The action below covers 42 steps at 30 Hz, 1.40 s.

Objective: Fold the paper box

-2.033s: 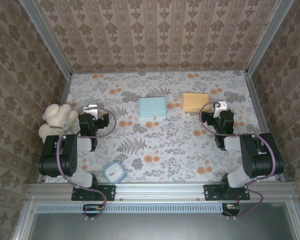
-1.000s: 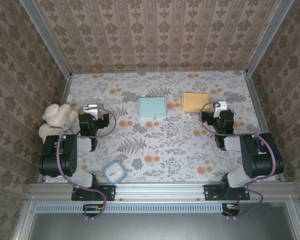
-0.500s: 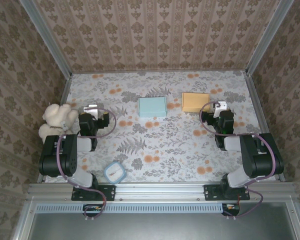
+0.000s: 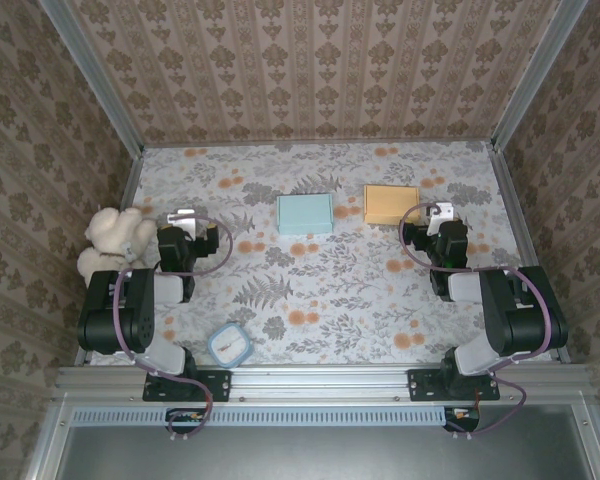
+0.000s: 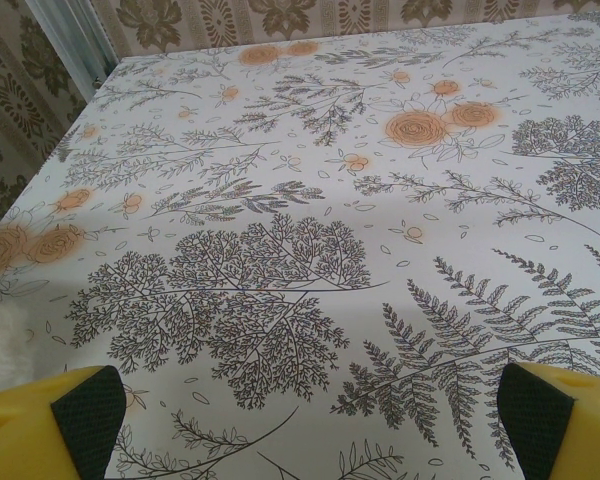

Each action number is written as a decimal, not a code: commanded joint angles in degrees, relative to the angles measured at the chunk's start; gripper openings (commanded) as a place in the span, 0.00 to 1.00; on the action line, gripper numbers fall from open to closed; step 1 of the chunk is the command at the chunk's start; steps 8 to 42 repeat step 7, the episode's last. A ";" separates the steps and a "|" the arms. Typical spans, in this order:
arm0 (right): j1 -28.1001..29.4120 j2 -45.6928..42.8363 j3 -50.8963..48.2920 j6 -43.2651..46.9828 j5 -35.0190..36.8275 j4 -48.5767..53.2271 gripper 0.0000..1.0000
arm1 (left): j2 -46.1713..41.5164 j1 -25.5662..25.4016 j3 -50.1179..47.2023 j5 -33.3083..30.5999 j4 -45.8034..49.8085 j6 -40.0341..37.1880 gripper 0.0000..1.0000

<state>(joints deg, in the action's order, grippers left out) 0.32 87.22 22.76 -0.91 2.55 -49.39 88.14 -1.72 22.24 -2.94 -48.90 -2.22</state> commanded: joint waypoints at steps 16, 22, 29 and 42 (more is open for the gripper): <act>0.37 0.34 0.57 -0.81 -0.16 0.43 1.00 | -0.06 0.58 1.26 1.97 0.42 -0.76 1.00; 0.37 0.34 0.57 -0.81 -0.16 0.43 1.00 | -0.06 0.58 1.26 1.97 0.42 -0.76 1.00; 0.37 0.34 0.57 -0.81 -0.16 0.43 1.00 | -0.06 0.58 1.26 1.97 0.42 -0.76 1.00; 0.37 0.34 0.57 -0.81 -0.16 0.43 1.00 | -0.06 0.58 1.26 1.97 0.42 -0.76 1.00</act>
